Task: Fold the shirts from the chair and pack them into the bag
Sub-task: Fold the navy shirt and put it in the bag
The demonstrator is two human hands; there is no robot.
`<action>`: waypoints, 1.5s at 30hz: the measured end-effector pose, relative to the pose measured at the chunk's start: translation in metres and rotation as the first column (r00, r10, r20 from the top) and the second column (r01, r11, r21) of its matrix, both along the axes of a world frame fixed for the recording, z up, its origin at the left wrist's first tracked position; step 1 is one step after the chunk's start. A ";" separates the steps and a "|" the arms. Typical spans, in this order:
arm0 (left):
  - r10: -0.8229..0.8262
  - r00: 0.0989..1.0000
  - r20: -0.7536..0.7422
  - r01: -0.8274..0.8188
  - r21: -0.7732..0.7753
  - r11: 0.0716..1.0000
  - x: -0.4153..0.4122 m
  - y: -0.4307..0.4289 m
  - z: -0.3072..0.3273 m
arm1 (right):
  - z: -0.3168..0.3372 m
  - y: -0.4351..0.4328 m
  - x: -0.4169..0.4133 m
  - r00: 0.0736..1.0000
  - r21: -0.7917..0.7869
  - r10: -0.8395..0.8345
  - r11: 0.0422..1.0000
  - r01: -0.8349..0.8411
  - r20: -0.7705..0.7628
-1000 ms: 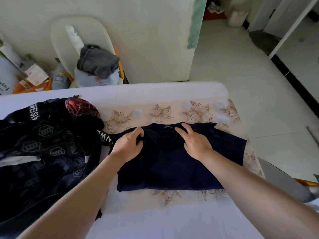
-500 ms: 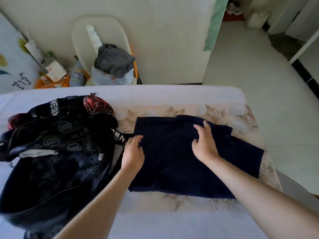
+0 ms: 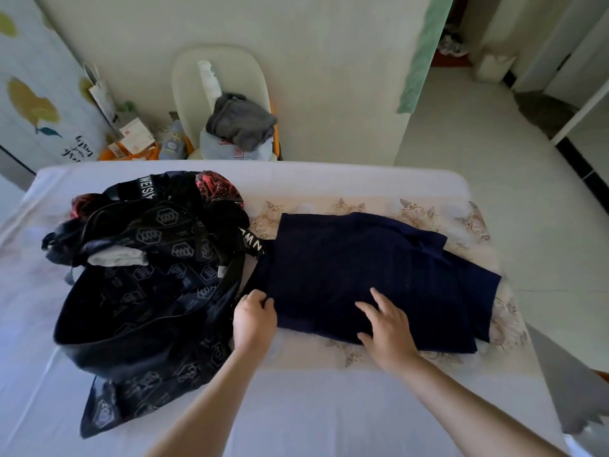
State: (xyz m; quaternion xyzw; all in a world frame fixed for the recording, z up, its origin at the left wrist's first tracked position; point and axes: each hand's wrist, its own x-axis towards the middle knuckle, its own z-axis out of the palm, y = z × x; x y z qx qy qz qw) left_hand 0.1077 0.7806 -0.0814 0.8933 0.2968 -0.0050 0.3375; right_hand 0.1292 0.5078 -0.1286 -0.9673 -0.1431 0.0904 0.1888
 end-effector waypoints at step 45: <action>-0.418 0.892 -0.173 0.449 0.455 0.769 -0.078 -0.006 -0.017 | 0.047 -0.139 -0.049 0.846 -0.368 -0.529 0.774 0.515 0.069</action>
